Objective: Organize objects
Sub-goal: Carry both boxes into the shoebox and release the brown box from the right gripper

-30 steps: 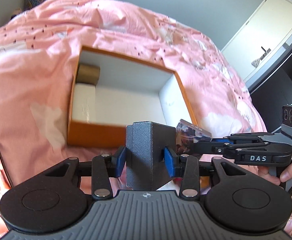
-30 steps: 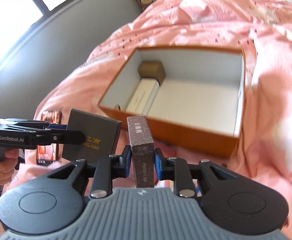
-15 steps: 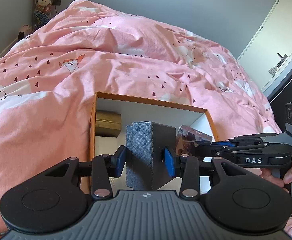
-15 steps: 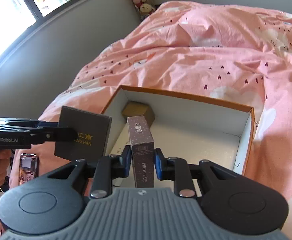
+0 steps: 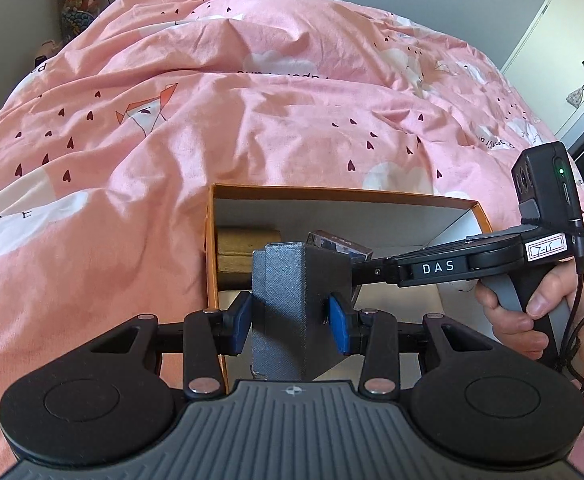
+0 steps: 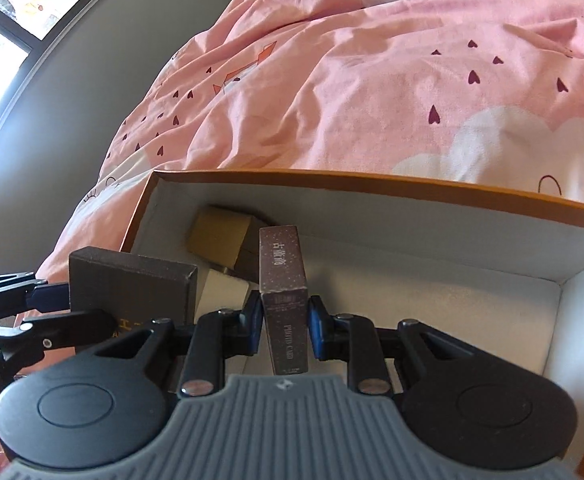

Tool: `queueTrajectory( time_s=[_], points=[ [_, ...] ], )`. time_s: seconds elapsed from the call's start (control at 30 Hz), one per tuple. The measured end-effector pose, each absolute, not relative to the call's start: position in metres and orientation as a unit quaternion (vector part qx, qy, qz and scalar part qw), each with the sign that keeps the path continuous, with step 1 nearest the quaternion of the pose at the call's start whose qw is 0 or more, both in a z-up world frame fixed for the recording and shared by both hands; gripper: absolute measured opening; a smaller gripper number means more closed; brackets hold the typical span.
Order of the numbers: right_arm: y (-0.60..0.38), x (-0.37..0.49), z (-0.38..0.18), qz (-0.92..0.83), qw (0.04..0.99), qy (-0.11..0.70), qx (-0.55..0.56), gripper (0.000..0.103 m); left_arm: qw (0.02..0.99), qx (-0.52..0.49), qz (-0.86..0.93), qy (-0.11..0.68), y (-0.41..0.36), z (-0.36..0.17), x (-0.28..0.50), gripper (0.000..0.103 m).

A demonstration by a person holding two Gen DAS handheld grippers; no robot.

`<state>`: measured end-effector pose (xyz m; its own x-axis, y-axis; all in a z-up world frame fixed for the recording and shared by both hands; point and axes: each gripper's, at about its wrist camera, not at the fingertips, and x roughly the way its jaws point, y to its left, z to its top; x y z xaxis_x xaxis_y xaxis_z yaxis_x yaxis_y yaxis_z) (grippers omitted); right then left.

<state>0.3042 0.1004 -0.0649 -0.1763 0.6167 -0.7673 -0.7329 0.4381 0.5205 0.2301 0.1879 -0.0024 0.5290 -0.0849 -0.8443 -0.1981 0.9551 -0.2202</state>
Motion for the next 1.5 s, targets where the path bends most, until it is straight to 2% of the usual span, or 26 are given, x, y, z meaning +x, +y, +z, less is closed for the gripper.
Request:
queueTrajectory(
  time_s=[0.57,0.73,0.9,1.3,1.5],
  points=[
    [0.129,0.327,-0.1,0.478,0.645,0.596,-0.006,0.029,0.862,-0.142,0.051,0.484,0.195,-0.004,0.243,0.046],
    [0.135,0.32,-0.101,0.459,0.664,0.589,-0.045,0.038,0.863,-0.145,0.048,0.482,0.195,-0.004,0.241,0.046],
    [0.129,0.311,-0.093,0.486,0.66,0.566,-0.088,0.039,0.862,-0.144,0.042,0.484,0.191,-0.007,0.238,0.046],
    [0.122,0.257,-0.091,0.564,0.608,0.461,-0.316,0.04,0.86,-0.083,0.052,0.5,0.173,-0.016,0.238,0.046],
    [0.131,0.248,-0.099,0.574,0.597,0.435,-0.352,0.051,0.857,-0.043,0.04,0.512,0.17,-0.011,0.242,0.046]
  ],
)
